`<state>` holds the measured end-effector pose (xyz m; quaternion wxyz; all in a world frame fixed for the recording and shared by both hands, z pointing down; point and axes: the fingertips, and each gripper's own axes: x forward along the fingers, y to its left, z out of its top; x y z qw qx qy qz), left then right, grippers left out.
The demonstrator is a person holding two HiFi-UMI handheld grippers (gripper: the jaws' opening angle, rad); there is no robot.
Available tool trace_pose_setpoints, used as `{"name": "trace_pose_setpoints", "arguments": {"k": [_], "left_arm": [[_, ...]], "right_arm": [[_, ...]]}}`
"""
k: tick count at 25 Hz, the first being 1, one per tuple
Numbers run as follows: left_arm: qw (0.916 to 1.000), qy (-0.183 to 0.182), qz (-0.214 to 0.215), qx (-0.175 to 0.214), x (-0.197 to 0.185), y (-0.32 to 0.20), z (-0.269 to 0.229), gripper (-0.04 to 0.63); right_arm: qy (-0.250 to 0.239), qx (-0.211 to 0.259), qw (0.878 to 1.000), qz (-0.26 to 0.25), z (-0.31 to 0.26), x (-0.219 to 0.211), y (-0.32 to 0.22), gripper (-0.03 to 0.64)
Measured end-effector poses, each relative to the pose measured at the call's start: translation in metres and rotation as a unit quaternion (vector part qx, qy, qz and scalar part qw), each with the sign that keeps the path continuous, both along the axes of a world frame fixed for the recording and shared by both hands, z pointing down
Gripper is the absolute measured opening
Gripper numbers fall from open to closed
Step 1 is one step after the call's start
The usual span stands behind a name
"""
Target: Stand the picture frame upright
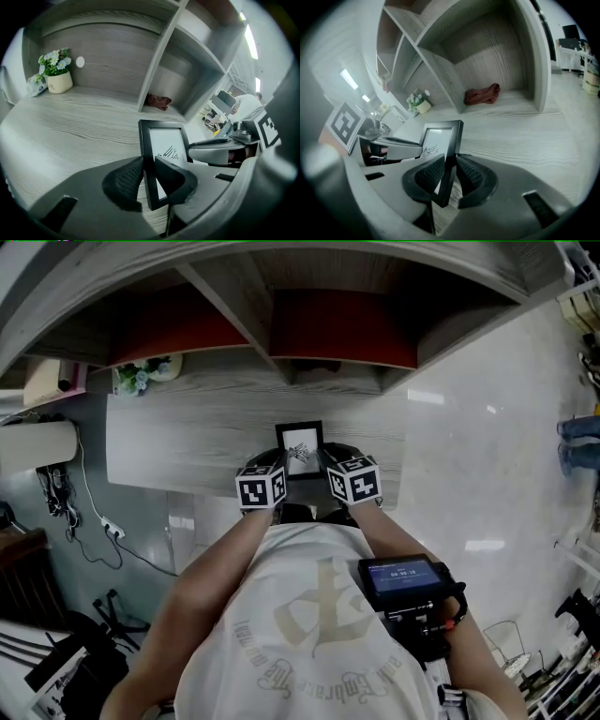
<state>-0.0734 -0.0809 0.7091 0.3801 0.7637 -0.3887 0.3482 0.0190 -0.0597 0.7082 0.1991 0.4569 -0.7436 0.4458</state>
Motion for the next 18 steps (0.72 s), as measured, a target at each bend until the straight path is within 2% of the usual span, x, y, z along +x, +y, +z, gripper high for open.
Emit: {"name": "trace_pose_setpoints", "arguments": {"k": [18], "left_arm": [[0.9977, -0.019, 0.006, 0.064, -0.012, -0.016, -0.038, 0.086]], "right_arm": [[-0.022, 0.053, 0.998, -0.022, -0.034, -0.011, -0.016, 0.072]]}}
